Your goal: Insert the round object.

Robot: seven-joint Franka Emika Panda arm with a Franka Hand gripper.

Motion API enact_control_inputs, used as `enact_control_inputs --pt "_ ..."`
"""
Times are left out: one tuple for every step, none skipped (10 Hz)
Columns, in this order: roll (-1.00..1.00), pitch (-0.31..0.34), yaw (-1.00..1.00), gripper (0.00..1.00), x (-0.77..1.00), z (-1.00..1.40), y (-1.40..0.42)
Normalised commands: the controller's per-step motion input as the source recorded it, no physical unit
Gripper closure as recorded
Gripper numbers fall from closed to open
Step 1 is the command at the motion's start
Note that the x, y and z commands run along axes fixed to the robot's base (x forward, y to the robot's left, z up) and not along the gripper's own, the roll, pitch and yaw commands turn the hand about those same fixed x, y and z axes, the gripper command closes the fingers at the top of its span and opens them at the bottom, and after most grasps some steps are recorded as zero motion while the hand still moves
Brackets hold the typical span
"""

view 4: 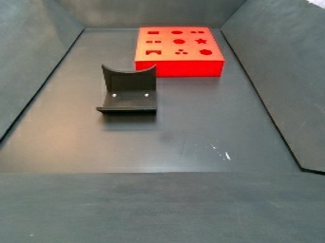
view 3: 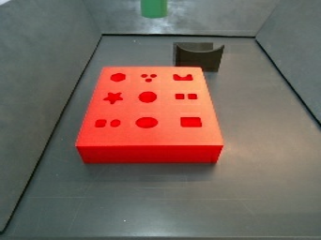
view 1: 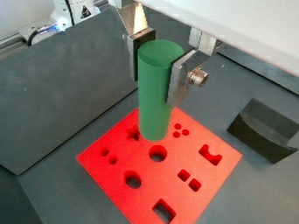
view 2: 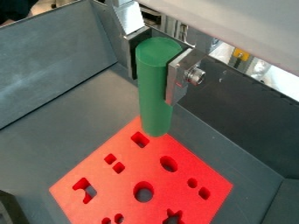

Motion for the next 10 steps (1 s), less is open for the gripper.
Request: enact_control_inputs --pt "0.0 0.0 -0.32 1.0 0.26 -0.31 0.29" --pt "0.23 0.114 -0.41 1.0 0.49 -0.5 0.43" --pt "0.35 0.119 -0.36 1.0 0.44 -0.47 0.33" --pt "0.37 0.06 -0.31 1.0 0.28 -0.53 0.27" --pt "0.37 0.03 -0.15 1.0 0.09 -0.58 0.11" --pt "0.21 -0.059 -0.05 1.0 -0.17 -0.9 0.01" --pt "0.11 -0.094 -0.01 1.0 -0.07 -0.95 0.03" --pt "0.0 -0.14 -0.05 1.0 -0.14 -0.81 0.06" --pt "0.0 -0.136 -0.07 1.0 -0.09 -0.74 0.11" --pt "-0.04 -0.16 -0.09 1.0 -0.03 -0.78 0.13"
